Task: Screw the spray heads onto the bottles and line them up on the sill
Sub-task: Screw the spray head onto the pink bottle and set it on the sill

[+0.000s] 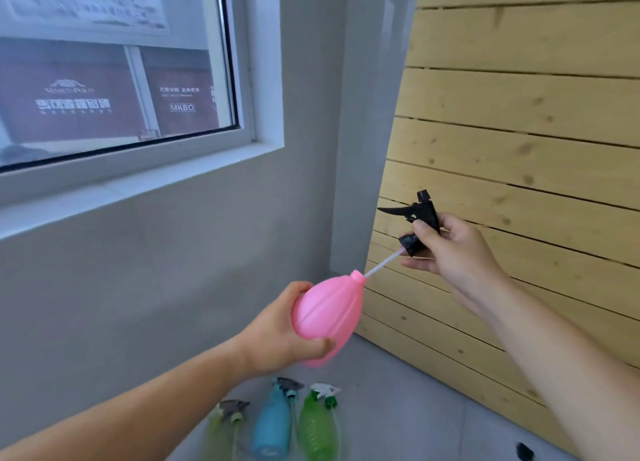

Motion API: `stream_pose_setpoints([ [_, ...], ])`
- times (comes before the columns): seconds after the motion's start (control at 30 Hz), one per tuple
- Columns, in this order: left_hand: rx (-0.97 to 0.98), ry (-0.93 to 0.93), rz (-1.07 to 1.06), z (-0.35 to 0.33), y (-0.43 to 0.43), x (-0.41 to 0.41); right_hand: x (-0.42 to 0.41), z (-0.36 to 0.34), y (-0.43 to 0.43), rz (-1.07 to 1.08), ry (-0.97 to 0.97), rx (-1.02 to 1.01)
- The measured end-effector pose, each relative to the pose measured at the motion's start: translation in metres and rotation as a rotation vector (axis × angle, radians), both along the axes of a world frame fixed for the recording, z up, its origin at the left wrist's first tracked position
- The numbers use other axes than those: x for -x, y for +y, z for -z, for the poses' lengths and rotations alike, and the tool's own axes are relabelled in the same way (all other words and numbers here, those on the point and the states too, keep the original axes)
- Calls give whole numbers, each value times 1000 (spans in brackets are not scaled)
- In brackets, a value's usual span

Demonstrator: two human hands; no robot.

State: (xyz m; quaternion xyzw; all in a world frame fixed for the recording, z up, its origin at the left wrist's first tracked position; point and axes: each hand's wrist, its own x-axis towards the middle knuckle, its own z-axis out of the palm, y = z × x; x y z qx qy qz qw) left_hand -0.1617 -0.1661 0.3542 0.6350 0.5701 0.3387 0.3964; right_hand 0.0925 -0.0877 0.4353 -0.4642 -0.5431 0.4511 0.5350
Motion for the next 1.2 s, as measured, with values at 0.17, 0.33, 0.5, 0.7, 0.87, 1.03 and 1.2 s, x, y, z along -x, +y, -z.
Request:
stream_pose_setpoints([
  [0.17,-16,-148,18,-19,-29,12,43,6,-31,-252,46,110],
  [0.33,115,-335,23,-25,-46,24,53,17,-41,-398,30,97],
  [0.5,288,-488,61,-25,-49,32,49,27,-39,-569,4,97],
  [0.7,527,-798,-67,-22,-42,25,44,36,-29,-660,100,119],
  [0.87,475,-755,-144,-21,-36,9,45,49,-25,-528,225,157],
  [1.03,-146,-152,-213,-7,-30,6,45,55,-20,-460,290,252],
  [1.2,-16,-292,-212,-4,-22,1,47,56,-16,-432,373,299],
])
